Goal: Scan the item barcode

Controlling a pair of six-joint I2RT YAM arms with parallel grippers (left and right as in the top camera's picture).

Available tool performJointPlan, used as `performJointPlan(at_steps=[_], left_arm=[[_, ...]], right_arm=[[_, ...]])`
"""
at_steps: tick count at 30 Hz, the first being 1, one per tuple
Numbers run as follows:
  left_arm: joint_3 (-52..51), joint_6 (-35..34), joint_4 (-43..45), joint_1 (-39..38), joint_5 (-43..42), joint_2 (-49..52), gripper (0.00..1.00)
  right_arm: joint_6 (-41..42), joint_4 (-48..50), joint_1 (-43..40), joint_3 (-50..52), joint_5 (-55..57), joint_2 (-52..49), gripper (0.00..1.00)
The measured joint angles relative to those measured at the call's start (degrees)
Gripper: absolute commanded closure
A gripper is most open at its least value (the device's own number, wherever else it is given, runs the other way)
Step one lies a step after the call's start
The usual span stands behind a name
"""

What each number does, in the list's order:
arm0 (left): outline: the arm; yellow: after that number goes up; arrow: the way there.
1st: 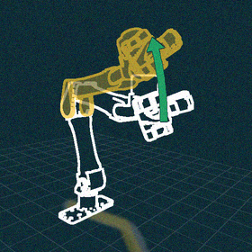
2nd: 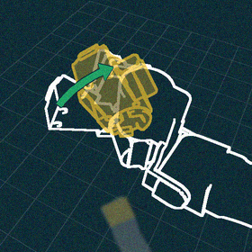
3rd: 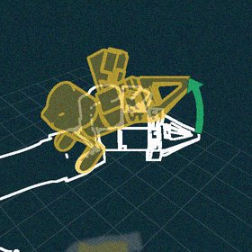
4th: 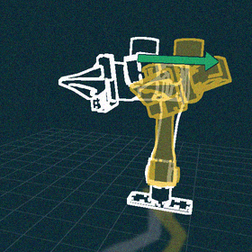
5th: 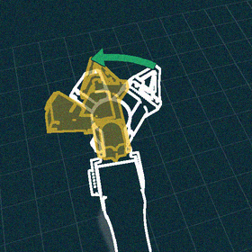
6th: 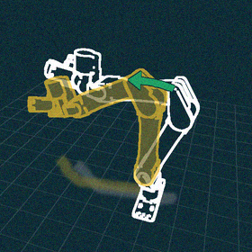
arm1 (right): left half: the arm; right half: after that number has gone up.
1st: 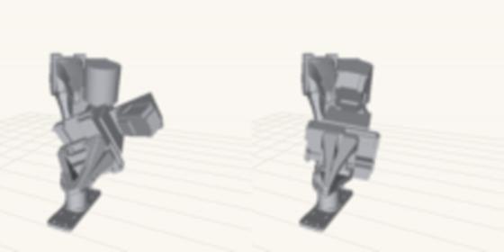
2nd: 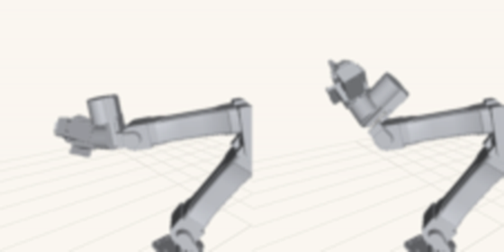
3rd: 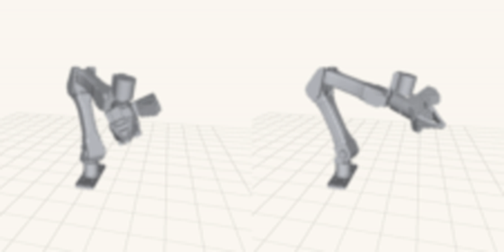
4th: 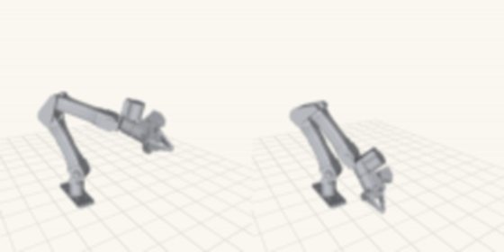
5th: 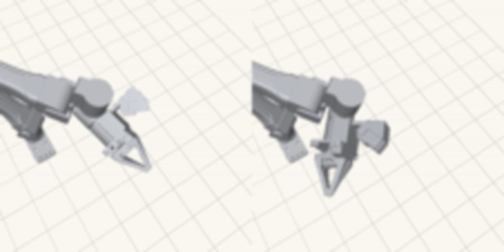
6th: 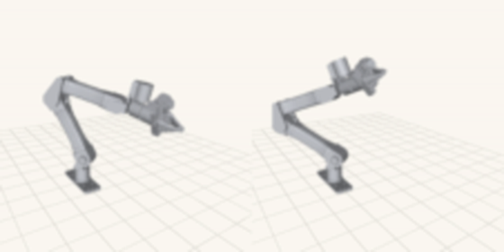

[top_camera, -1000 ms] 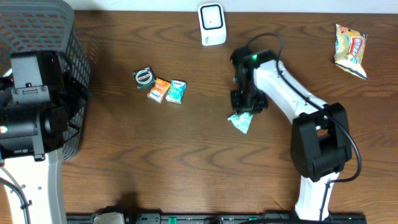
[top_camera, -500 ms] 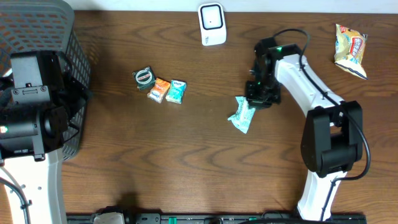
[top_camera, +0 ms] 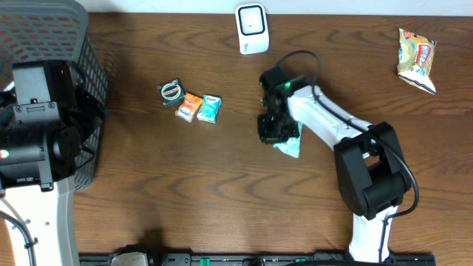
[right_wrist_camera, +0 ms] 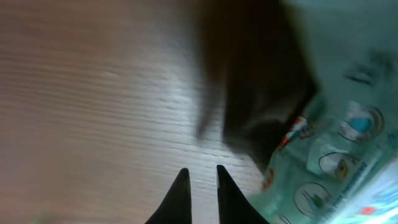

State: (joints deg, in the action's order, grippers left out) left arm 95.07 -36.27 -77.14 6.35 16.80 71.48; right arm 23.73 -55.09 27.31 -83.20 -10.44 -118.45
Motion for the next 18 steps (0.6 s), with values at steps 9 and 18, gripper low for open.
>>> performJointPlan(at_steps=[9,18], left_arm=[[0.00,0.00,-0.02,0.00,0.00,0.00,0.02],[0.00,0.00,0.00,0.00,0.00,0.00,0.02]], right_arm=[[4.74,-10.14,-1.09,1.49,12.37,-0.02,0.87],[4.35,-9.44,-13.05,-2.89,17.25,-0.02,0.82]])
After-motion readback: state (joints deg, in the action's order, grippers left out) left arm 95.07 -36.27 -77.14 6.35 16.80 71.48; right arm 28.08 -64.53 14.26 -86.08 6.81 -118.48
